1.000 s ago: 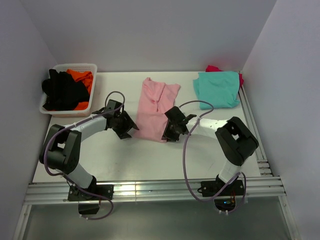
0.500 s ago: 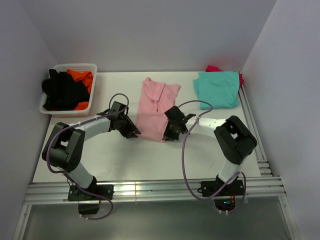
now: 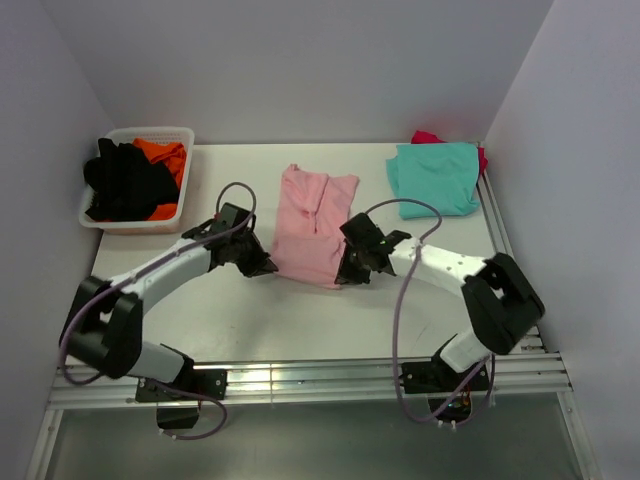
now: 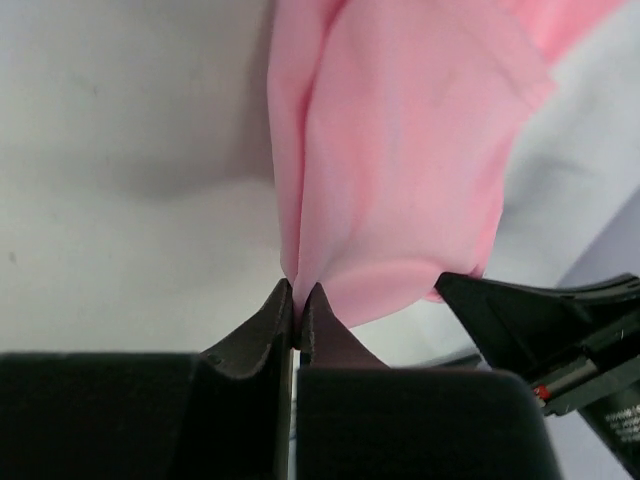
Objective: Fold and stack the t-shirts
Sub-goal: Fold the tshirt
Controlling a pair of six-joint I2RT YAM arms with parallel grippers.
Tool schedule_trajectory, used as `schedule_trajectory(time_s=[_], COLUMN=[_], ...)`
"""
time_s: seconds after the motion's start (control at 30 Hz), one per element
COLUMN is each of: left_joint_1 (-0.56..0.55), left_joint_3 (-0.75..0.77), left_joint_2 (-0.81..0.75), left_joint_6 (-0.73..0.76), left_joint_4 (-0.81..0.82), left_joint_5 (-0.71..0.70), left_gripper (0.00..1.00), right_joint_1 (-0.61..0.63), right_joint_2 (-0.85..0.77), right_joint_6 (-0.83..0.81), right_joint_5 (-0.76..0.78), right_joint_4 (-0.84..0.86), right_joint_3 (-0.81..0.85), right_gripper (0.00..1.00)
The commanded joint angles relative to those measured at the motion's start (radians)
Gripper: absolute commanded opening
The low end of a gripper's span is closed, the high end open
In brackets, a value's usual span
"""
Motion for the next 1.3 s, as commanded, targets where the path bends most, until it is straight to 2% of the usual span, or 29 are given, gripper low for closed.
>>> schedule_trajectory(time_s=[0.0, 0.17, 0.3, 0.4, 0.67, 0.8, 0.93, 1.0, 1.03, 1.1, 1.13, 1.17, 1.2, 1.23, 1.27], left_joint_1=[0.005, 0.0, 0.0, 0.0, 0.002, 0.002, 0.022, 0.037, 0.054, 0.075, 0.106, 0.123, 0.141, 0.183, 0.2], left_joint_3=[-0.046, -0.093, -0.084, -0.057, 0.019, 0.086, 0.192, 0.288, 0.325, 0.464, 0.518, 0.58, 0.726, 0.808, 1.024], left_joint_2=[-0.179, -0.396, -0.5, -0.519, -0.461, -0.396, -0.269, -0.157, -0.113, 0.042, 0.105, 0.239, 0.316, 0.396, 0.565], left_joint_6=[0.032, -0.011, -0.053, -0.077, -0.076, -0.06, -0.021, 0.016, 0.032, 0.077, 0.093, 0.105, 0.118, 0.13, 0.157], left_joint_4=[-0.129, -0.285, -0.397, -0.457, -0.483, -0.473, -0.451, -0.433, -0.427, -0.416, -0.408, -0.404, -0.413, -0.404, -0.448], left_joint_5=[-0.068, -0.068, -0.056, -0.047, -0.028, -0.031, -0.027, -0.027, -0.03, -0.057, -0.068, -0.079, -0.074, -0.021, -0.018], left_gripper=[0.0, 0.0, 0.0, 0.0, 0.0, 0.0, 0.0, 0.0, 0.0, 0.01, 0.02, 0.03, 0.17, 0.4, 0.81], right_joint_1=[-0.005, -0.004, -0.002, -0.002, -0.002, -0.005, -0.025, -0.066, -0.085, -0.15, -0.172, -0.194, -0.214, -0.25, -0.267], right_joint_2=[-0.151, -0.343, -0.432, -0.462, -0.448, -0.411, -0.284, -0.215, -0.131, -0.027, 0.091, 0.157, 0.228, 0.381, 0.458], right_joint_6=[-0.04, -0.028, -0.033, -0.039, -0.046, -0.068, -0.128, -0.18, -0.2, -0.249, -0.267, -0.283, -0.312, -0.322, -0.342], right_joint_5=[0.064, 0.031, 0.016, 0.025, 0.002, 0.011, 0.042, 0.047, 0.048, 0.06, 0.062, 0.07, 0.097, 0.111, 0.12], right_joint_4=[-0.177, -0.307, -0.407, -0.464, -0.504, -0.511, -0.511, -0.508, -0.511, -0.523, -0.524, -0.542, -0.559, -0.586, -0.668], right_joint_3=[-0.052, -0.072, -0.044, -0.014, 0.025, 0.071, 0.172, 0.264, 0.302, 0.454, 0.515, 0.665, 0.757, 0.857, 1.078], right_gripper=[0.0, 0.0, 0.0, 0.0, 0.0, 0.0, 0.0, 0.0, 0.0, 0.0, 0.0, 0.0, 0.02, 0.46, 0.64])
